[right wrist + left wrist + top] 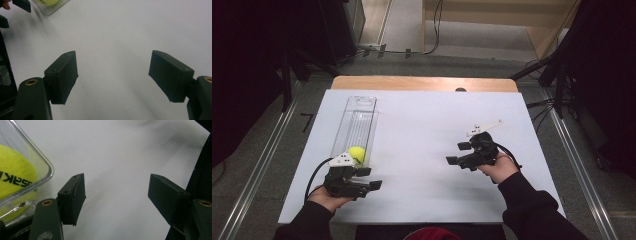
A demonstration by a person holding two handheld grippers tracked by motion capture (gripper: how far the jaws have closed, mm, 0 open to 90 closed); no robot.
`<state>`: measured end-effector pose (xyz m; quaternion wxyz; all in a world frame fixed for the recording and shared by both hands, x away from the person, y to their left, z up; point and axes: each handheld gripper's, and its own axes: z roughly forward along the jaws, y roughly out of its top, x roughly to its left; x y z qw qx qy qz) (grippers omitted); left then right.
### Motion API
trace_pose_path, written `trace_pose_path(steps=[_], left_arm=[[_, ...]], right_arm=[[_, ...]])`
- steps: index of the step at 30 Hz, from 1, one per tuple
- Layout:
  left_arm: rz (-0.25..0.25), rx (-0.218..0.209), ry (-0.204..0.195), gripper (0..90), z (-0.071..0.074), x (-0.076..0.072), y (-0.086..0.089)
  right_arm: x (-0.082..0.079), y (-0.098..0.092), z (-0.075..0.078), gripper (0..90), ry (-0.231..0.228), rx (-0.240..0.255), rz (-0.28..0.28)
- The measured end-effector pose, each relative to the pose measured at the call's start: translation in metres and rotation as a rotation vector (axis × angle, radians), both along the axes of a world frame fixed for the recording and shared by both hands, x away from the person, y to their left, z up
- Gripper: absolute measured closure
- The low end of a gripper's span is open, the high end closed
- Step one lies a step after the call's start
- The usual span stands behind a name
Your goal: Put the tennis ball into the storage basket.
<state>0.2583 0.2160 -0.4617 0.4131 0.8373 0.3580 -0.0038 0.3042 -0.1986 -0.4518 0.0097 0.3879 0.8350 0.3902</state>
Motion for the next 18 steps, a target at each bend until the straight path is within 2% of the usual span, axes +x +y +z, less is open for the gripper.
trace_pose_path(steps=[18], left_arm=[[0.009,-0.007,-0.006,30.9,0.001,0.001,0.000]], right_arm=[[-0.021,-0.026,-0.007,21.0,-0.004,0.003,-0.046]])
